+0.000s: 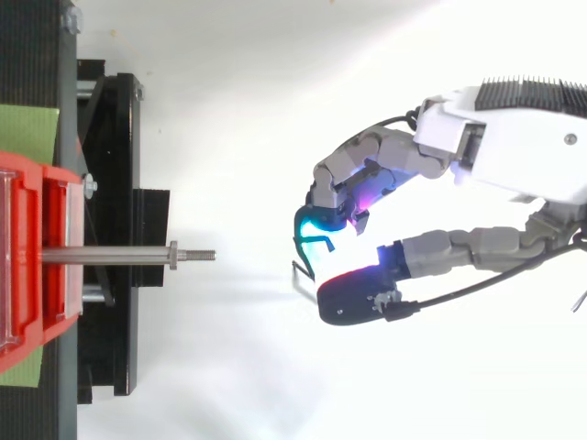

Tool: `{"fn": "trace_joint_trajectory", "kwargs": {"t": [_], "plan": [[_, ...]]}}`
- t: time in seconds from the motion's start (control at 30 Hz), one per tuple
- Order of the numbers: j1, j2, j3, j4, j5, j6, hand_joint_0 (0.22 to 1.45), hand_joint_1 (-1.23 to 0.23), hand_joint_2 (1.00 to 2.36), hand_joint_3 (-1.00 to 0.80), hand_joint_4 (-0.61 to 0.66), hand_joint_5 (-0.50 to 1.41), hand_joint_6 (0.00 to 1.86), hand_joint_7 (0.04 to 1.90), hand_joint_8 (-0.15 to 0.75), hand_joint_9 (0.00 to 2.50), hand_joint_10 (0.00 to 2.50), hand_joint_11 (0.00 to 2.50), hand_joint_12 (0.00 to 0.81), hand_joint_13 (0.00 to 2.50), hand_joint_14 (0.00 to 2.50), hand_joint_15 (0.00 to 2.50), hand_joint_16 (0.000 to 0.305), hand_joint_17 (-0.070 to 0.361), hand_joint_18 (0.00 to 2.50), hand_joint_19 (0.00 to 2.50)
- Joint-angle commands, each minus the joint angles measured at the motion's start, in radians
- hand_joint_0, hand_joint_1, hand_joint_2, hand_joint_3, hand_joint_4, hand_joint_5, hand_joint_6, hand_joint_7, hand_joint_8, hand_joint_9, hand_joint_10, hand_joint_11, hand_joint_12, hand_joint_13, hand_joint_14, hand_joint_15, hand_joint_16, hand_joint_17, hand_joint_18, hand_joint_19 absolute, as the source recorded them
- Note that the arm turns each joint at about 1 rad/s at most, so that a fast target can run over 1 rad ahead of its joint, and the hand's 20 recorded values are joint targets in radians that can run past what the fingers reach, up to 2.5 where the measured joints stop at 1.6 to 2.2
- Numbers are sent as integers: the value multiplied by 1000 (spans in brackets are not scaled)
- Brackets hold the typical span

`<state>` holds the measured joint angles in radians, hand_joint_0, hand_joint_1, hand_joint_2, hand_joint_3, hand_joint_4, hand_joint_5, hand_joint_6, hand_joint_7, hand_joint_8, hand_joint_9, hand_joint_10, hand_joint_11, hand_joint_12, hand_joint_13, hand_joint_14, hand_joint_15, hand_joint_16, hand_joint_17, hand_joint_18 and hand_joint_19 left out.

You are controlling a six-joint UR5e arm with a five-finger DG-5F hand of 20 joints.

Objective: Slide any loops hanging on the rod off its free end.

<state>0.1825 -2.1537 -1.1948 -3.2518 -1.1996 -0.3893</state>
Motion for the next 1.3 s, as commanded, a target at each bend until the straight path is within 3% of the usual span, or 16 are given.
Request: {"fn": "trace_joint_trajectory", "kwargs": {"t": [0.0, 0.2, 0.4, 0.67, 0.77, 0.83, 0.97, 1.27], "plan": [[0, 0, 7, -8, 0, 17, 567, -702, 1019, -190, 34, -108, 916, 976, 282, 874, 24, 669, 368, 673, 13, 336, 50, 113, 694, 342], [0, 0, 27, -46, 0, 24, 597, -789, 1020, -128, 16, -118, 930, 950, 282, 863, 23, 672, 374, 677, 13, 334, 51, 115, 709, 326], [3, 0, 32, -63, -2, 29, 586, -689, 1009, -393, 54, -114, 923, 937, 274, 876, 23, 651, 364, 666, 13, 337, 50, 112, 693, 343], [5, -2, 32, -62, -2, 53, 582, -608, 1003, -455, 52, -107, 916, 968, 272, 890, 21, 658, 365, 664, 13, 334, 50, 112, 682, 351], [6, 0, 31, -63, -2, 61, 586, -618, 1009, -383, 36, -99, 918, 979, 272, 891, 23, 654, 365, 664, 13, 336, 50, 111, 678, 356], [5, 0, 32, -63, 0, 64, 574, -707, 1017, -232, 41, -108, 925, 968, 280, 894, 21, 662, 369, 667, 15, 337, 50, 113, 683, 345], [6, 0, 31, -63, 0, 81, 594, -782, 1018, -139, 15, -117, 937, 939, 296, 882, 21, 671, 382, 675, 13, 332, 53, 120, 711, 328], [6, -2, 32, -63, 0, 86, 623, -758, 1006, -422, 58, -128, 933, 920, 273, 849, 23, 668, 362, 652, 15, 333, 50, 112, 685, 339]]}}
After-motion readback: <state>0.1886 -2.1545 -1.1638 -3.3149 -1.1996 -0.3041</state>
